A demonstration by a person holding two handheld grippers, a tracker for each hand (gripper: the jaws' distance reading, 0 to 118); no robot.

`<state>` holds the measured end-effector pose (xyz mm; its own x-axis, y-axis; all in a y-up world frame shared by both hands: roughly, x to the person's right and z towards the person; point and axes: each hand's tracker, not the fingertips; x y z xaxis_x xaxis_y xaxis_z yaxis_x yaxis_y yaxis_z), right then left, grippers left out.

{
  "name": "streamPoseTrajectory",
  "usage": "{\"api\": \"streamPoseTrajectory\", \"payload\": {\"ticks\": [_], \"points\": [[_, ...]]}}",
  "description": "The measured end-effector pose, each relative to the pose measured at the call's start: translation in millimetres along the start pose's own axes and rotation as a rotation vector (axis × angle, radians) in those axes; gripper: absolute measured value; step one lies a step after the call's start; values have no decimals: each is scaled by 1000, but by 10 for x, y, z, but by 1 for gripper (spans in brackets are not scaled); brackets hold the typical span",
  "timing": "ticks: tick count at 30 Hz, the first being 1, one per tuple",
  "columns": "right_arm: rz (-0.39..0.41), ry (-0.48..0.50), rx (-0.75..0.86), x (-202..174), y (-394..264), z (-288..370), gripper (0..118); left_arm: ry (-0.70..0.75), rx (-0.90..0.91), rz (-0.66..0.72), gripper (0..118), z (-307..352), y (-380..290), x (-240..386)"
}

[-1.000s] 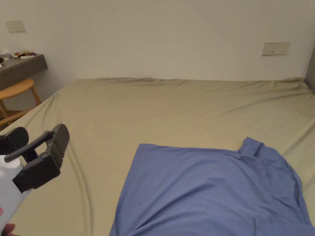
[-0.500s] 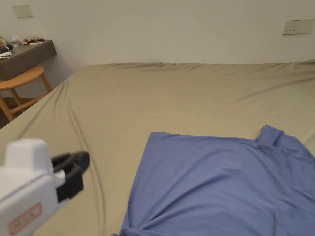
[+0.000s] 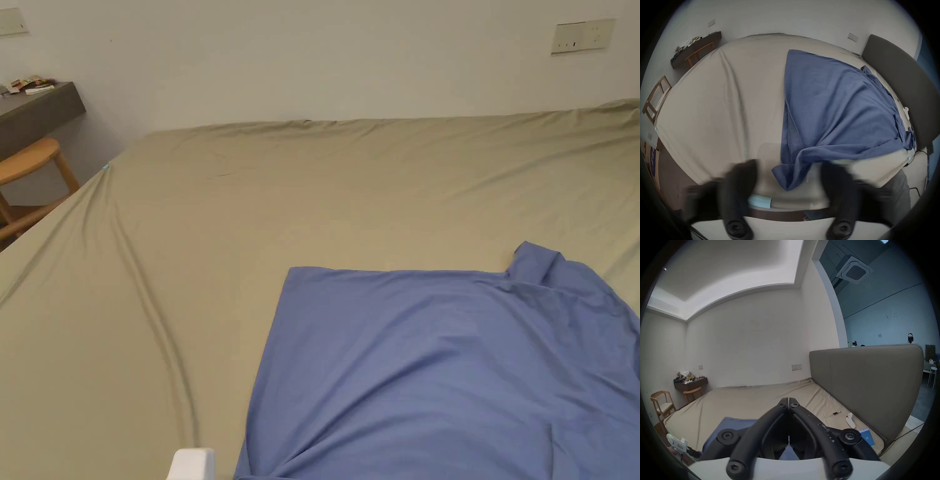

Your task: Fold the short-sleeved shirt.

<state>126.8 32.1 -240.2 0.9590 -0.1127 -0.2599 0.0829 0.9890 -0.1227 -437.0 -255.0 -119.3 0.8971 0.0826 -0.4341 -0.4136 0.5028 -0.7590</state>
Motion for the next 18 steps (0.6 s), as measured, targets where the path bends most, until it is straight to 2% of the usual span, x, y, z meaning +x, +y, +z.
{"api": "streamPoseTrajectory", "payload": {"ticks": [1,2,3,5,8,12,14,16,18], "points": [[9,-6,-34,25,-43,-27,0,-11,27,18,18,6,-6,-5],[12,-7,-63,52,-102,-49,0,-18,44,37,7,52,-24,-36],[16,-8,-78,57,-166,-35,0,-67,61,34,7,72,-37,-40],[13,-18,-150,113,-357,-70,0,-38,38,27,5,55,-17,-17],[55,-24,-240,186,-719,-119,0,-47,131,47,4,190,23,-20],[-13,3,-419,381,-1340,-336,1,-55,273,-24,4,708,172,160],[2,74,-510,491,-1708,-540,15,-58,340,-43,4,971,280,273],[0,55,-563,542,-2017,-678,35,-79,413,-42,4,1170,363,352],[-44,113,-654,586,-2296,-860,118,-93,419,-47,4,1329,450,527]]}}
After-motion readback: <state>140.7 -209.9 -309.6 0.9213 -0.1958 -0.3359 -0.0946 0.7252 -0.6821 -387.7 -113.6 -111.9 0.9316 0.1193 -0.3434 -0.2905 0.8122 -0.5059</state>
